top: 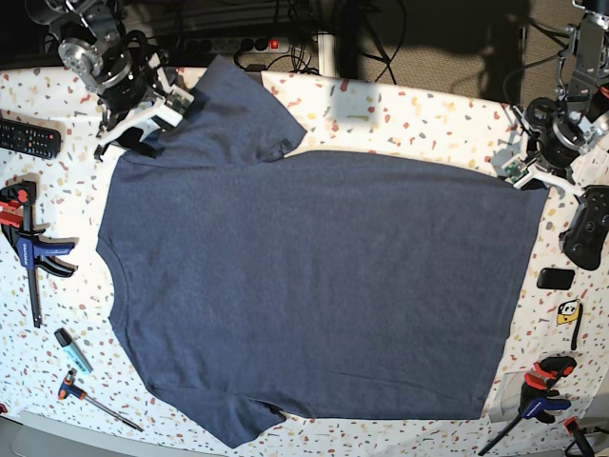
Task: Fold the T-shirt properly
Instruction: 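Move both grippers down to the shirt's shoulder corners, then grasp the shirt's shoulder edges with both grippers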
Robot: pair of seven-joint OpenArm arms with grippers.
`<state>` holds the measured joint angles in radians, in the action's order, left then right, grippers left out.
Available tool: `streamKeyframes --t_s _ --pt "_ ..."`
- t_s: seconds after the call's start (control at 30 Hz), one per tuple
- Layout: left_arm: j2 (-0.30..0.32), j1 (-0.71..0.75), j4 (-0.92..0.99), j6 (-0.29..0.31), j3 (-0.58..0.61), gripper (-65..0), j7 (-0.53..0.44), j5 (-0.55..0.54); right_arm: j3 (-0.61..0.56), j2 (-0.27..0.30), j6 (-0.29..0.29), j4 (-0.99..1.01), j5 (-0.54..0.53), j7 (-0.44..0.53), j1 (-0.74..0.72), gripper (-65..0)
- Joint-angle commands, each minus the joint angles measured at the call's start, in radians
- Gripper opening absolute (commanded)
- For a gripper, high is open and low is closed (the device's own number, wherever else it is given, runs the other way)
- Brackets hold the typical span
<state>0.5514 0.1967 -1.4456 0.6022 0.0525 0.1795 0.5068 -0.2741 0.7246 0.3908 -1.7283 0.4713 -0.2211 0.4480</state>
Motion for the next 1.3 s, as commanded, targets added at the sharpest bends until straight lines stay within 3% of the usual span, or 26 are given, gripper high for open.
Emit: streamKeyframes --t_s 0.0,0.1,0.3,0.37,0.5,0.53,0.6,0.8,1.03,1.27 --pt "0.009 0.008 0.002 0.038 0.003 -65.0 0.014 -0.003 0.005 0.006 0.014 0.006 -0.014 -0.011 -0.017 -32.6" --pt "0.009 0.008 0.002 0.038 0.003 -65.0 0.014 -0.003 0.003 0.000 0.052 0.028 -0.038 -0.010 -0.040 -32.6" --pt "0.009 0.008 0.002 0.035 0.003 -65.0 0.013 -0.003 -0.009 -0.001 0.070 0.053 -0.037 -0.003 -0.057 -33.4" --pt "0.009 0.008 0.002 0.035 0.003 -65.0 0.013 -0.003 -0.021 -0.001 0.083 0.053 -0.038 -0.007 -0.066 -40.9" --pt "0.009 0.008 0.002 0.035 0.003 -65.0 0.013 -0.003 -0.038 -0.001 0.079 0.053 -0.039 -0.009 -0.071 -63.0" --pt "0.009 0.008 0.002 0.035 0.003 -65.0 0.012 -0.004 -0.040 -0.001 0.069 0.053 -0.039 -0.018 -0.071 -65.0" --pt "0.011 0.009 0.002 0.019 0.003 -65.0 0.014 -0.046 -0.041 -0.001 0.025 0.053 -0.071 -0.042 -0.068 -65.0" --pt "0.039 0.019 0.002 -0.012 0.000 -65.0 0.013 -0.214 -0.038 0.016 -0.022 0.010 -0.177 -0.068 -0.060 -65.0" --pt "0.148 0.086 -0.012 -0.026 0.000 -65.0 0.013 -0.483 0.064 0.060 -0.026 -0.122 -0.196 -0.074 0.072 -65.0" --pt "0.161 0.224 -0.113 -0.107 0.000 -65.0 0.036 -0.519 0.199 0.059 -0.026 -0.232 -0.196 -0.074 0.280 -65.0"
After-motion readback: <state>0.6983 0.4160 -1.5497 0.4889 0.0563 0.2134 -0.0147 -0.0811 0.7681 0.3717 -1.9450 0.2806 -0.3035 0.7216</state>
